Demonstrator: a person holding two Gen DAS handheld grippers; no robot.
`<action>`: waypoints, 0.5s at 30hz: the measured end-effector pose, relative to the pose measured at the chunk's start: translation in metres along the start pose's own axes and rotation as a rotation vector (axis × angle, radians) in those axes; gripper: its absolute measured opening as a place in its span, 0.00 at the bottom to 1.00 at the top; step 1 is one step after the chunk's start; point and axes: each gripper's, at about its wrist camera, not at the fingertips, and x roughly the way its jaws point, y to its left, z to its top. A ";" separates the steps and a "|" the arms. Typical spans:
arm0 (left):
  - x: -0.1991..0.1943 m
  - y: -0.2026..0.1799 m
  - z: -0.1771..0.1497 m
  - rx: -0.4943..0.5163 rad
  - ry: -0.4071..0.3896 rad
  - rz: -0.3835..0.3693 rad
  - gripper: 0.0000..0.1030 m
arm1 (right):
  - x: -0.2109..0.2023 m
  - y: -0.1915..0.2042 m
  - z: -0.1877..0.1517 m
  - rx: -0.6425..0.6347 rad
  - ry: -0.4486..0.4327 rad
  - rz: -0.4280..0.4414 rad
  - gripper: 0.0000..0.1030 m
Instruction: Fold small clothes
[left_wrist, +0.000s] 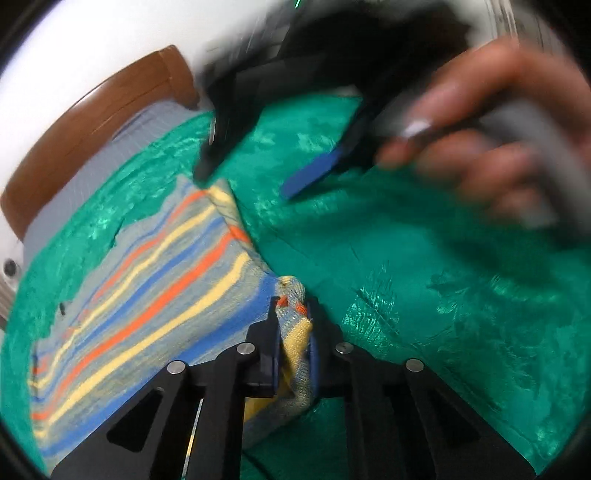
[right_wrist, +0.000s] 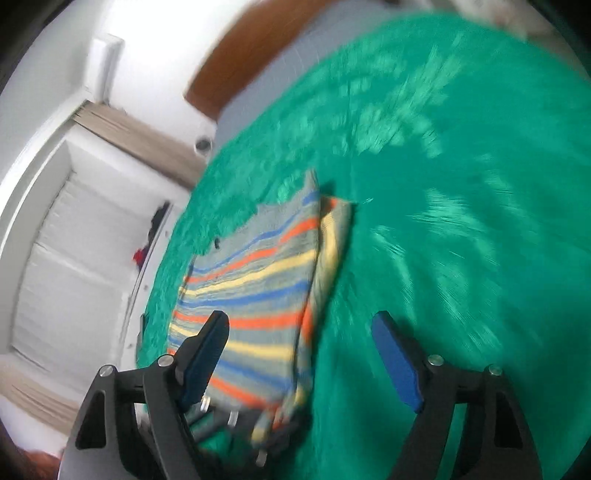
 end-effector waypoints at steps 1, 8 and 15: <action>-0.008 0.007 -0.001 -0.028 -0.028 -0.019 0.09 | 0.015 -0.002 0.009 0.018 0.017 -0.005 0.74; -0.066 0.085 -0.021 -0.308 -0.130 -0.070 0.08 | 0.073 0.038 0.038 -0.017 -0.015 -0.062 0.09; -0.134 0.195 -0.097 -0.649 -0.168 -0.015 0.08 | 0.104 0.190 0.037 -0.267 -0.014 0.002 0.09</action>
